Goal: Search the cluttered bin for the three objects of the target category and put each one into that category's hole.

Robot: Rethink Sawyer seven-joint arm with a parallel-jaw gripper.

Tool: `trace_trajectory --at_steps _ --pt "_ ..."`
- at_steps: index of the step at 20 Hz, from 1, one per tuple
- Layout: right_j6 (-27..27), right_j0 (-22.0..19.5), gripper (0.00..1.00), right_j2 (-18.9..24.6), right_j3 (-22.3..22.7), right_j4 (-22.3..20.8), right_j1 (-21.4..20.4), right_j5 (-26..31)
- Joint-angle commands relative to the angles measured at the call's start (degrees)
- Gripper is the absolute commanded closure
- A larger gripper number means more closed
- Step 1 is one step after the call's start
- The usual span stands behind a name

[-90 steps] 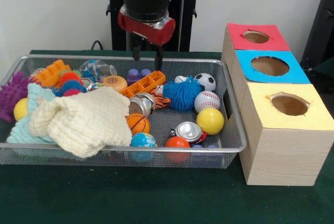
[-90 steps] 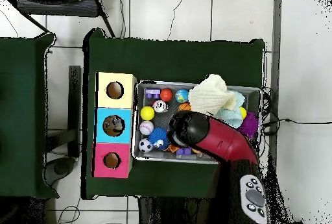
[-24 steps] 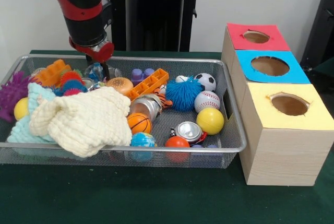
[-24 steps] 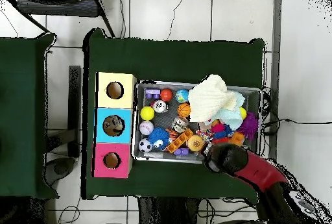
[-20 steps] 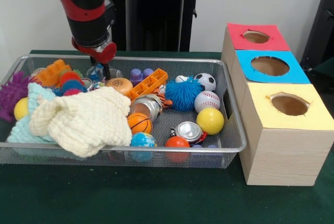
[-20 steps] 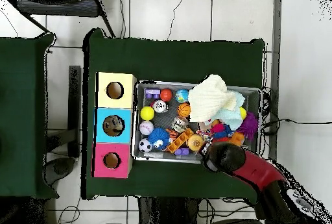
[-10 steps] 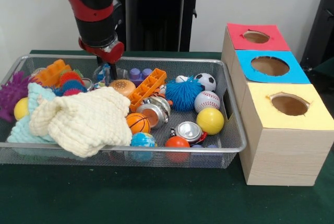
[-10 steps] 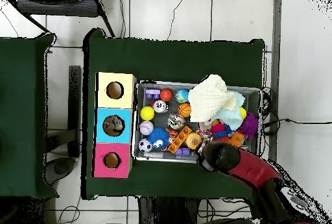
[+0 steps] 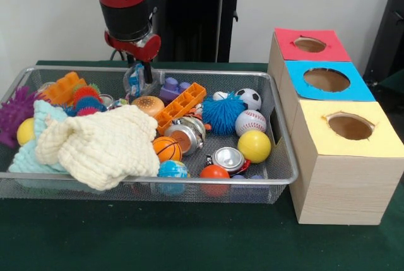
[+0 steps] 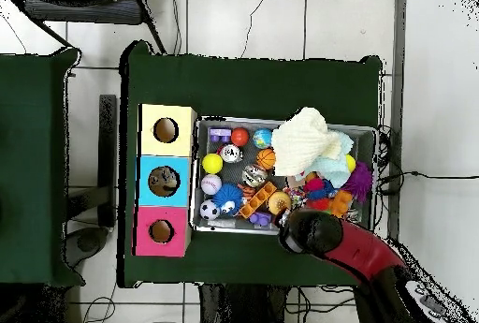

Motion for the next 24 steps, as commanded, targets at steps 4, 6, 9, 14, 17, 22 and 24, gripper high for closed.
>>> trace_trajectory --at_steps 4,6,9,14,17,22,24 --pt "5.33 0.61 1.0 11.68 4.84 7.79 -2.58 6.68" --pt "5.34 0.6 1.0 12.89 4.42 9.21 -2.21 7.21" --pt "5.53 0.95 1.0 14.32 3.28 11.21 -1.76 8.91" --pt "6.11 2.63 1.0 14.63 1.02 13.67 -3.24 13.47" --pt "6.56 3.58 1.0 14.71 -1.06 15.13 -4.44 18.03" --pt "6.84 4.48 1.0 15.2 -4.04 17.52 -6.15 25.45" --pt "6.85 4.63 1.0 15.29 -4.56 18.35 -6.82 27.64"
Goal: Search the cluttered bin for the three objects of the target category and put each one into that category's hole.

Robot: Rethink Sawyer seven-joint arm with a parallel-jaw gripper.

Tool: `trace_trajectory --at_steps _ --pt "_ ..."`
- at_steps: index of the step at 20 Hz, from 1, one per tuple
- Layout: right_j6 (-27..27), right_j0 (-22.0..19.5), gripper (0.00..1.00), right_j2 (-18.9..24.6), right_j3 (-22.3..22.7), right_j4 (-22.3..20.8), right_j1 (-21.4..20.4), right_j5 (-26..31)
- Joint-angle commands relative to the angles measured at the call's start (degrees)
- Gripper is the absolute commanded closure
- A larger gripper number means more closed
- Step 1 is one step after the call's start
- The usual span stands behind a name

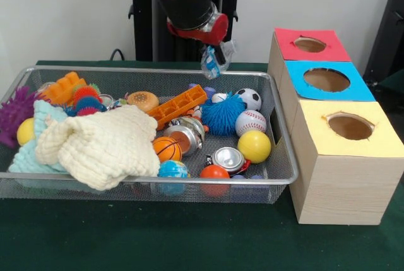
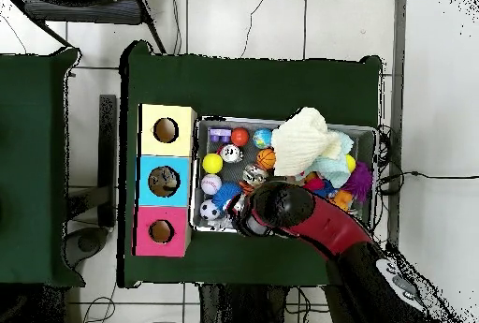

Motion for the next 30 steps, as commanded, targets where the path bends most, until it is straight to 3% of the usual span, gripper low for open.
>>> trace_trajectory --at_steps 1,15,23,26,30 --pt "6.84 1.12 1.0 5.67 -6.4 5.89 -2.94 12.25" --pt "9.36 2.64 1.0 7.0 -8.63 13.25 -4.97 20.82" --pt "11.05 4.34 1.0 8.02 -12.33 18.53 -3.54 24.01" --pt "11.59 5.07 1.0 8.21 -12.28 21.19 -3.13 23.98" --pt "10.04 5.77 1.0 9.13 -10.93 25.75 -1.13 19.89"
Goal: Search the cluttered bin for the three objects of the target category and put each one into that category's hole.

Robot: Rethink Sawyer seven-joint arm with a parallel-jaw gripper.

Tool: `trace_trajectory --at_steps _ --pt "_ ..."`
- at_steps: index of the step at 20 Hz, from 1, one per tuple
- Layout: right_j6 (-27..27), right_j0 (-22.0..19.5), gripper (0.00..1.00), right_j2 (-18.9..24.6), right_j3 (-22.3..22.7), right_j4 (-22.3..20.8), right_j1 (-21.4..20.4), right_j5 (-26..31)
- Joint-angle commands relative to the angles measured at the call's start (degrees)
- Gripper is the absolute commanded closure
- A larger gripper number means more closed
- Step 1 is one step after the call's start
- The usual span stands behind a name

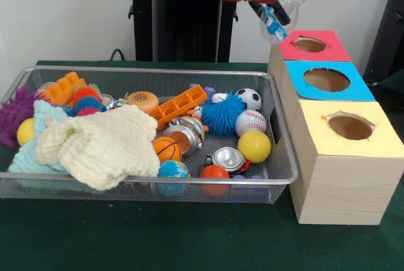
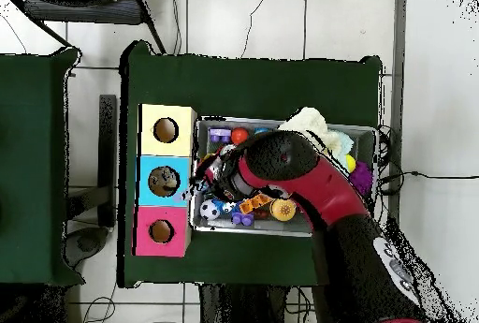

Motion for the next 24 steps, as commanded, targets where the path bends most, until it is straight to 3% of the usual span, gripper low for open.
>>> trace_trajectory --at_steps 1,7,12,19,24 --pt "9.26 1.7 1.0 5.84 -1.93 9.09 3.51 -0.86" --pt "4.43 2.93 1.0 7.77 1.9 15.13 6.55 -9.99" --pt "2.2 3.36 1.0 8.67 4.14 16.98 7.3 -13.97" --pt "0.26 1.69 1.0 8.91 3.78 13.26 9.89 -16.74" --pt "0.87 1.68 1.0 7.5 4.01 10.3 9.32 -14.88"
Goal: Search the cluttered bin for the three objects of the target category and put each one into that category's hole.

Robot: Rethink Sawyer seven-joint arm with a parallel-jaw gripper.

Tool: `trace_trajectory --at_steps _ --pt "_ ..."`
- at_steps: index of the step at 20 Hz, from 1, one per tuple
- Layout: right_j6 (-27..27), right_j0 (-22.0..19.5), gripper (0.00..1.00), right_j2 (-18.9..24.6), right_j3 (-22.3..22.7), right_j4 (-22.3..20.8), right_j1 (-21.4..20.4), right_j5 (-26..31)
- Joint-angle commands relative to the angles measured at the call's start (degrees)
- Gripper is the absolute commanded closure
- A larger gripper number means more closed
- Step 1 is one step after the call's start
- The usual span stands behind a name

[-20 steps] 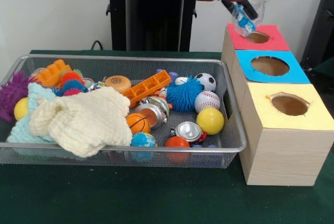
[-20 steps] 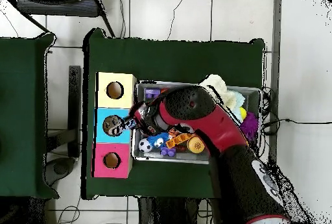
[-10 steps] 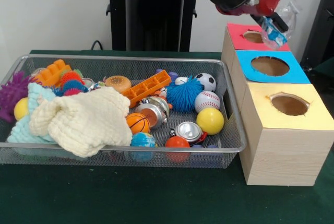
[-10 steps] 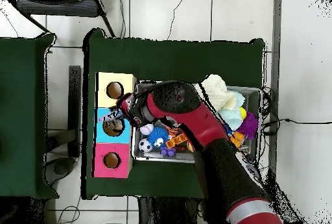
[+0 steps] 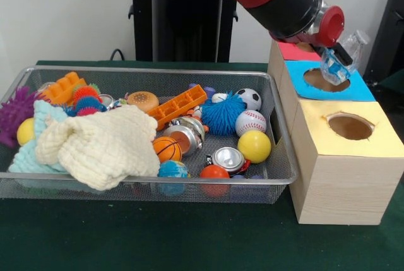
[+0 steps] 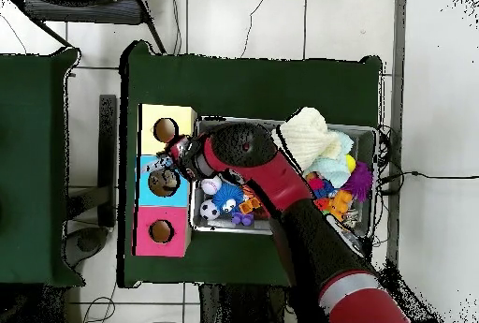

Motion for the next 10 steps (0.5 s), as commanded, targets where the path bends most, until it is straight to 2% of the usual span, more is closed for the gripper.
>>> trace_trajectory --at_steps 1,10 --pt "0.82 -1.36 1.0 1.54 2.94 -2.78 2.15 -1.79" --pt "0.55 -2.36 1.0 1.14 3.29 -5.24 3.38 -1.06"
